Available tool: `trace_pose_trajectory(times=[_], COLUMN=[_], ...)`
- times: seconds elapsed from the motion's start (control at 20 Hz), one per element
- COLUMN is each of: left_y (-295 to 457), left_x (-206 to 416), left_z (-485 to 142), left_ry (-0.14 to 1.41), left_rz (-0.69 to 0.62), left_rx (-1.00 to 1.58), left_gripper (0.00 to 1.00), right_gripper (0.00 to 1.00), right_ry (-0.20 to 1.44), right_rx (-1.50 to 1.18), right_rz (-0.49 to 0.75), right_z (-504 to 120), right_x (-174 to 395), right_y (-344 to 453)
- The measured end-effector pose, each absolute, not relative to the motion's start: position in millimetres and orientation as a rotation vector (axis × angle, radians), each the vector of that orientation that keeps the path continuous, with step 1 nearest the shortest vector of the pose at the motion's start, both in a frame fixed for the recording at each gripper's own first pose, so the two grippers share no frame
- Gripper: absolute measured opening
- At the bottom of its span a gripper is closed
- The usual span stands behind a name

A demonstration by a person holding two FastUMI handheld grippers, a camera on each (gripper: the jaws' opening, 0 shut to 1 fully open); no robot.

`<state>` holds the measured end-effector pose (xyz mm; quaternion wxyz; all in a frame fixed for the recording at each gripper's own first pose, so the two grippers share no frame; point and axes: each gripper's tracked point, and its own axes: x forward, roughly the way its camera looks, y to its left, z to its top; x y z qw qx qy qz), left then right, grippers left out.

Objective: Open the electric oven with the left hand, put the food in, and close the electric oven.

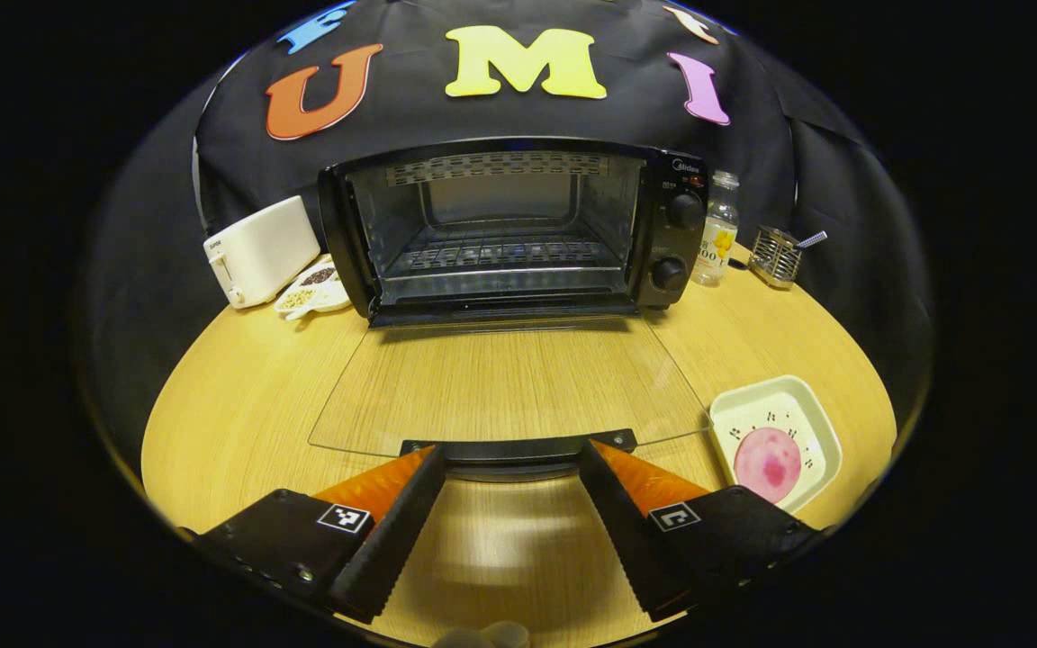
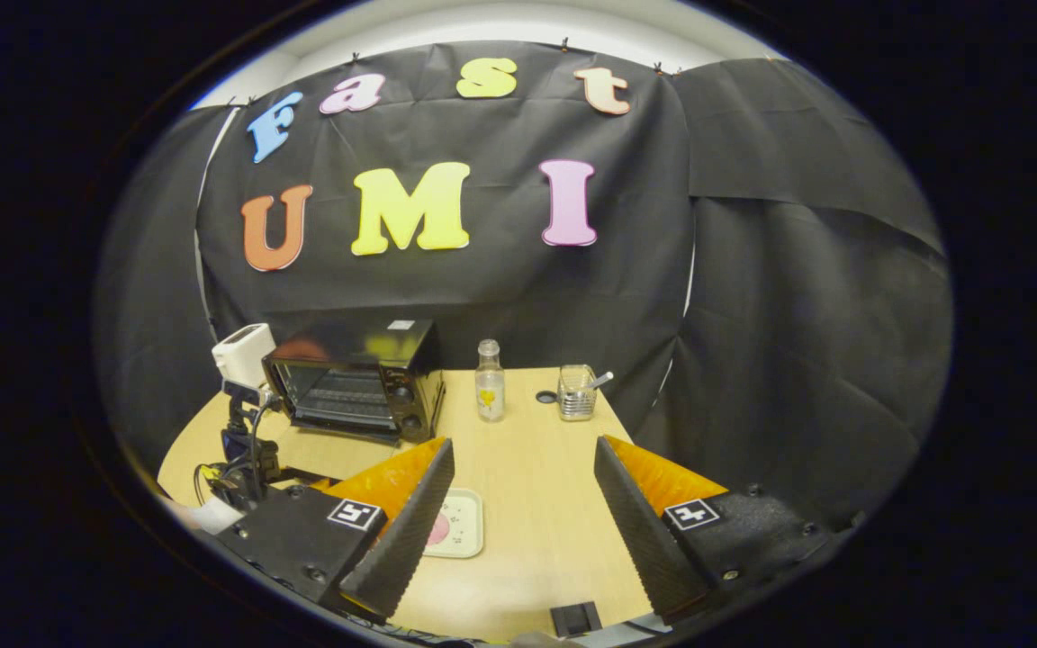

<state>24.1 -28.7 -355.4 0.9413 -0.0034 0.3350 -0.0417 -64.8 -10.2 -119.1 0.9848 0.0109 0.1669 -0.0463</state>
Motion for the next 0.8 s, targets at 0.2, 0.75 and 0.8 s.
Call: trace_pose_trajectory(times=[0.2,0.75,0.8], left_y=[-29.3,10.3,15.8], left_x=[22.8,4.5,-0.2], left_z=[-354.8,-256.5,-241.7], left_ry=[0.681,0.462,0.437], left_rz=[-0.086,-0.006,0.006], left_rx=[-0.004,-0.015,-0.012], left_gripper=[0.95,0.95,0.95], right_gripper=[0.99,0.95,0.93], right_ry=[0.375,0.625,0.66], right_rx=[0.04,0.146,0.15], right_rz=[-0.084,0.042,0.065], right_z=[-137.2,-246.2,-261.3], right_x=[-64.2,-11.7,-8.2], right_y=[-8.0,5.1,9.8])
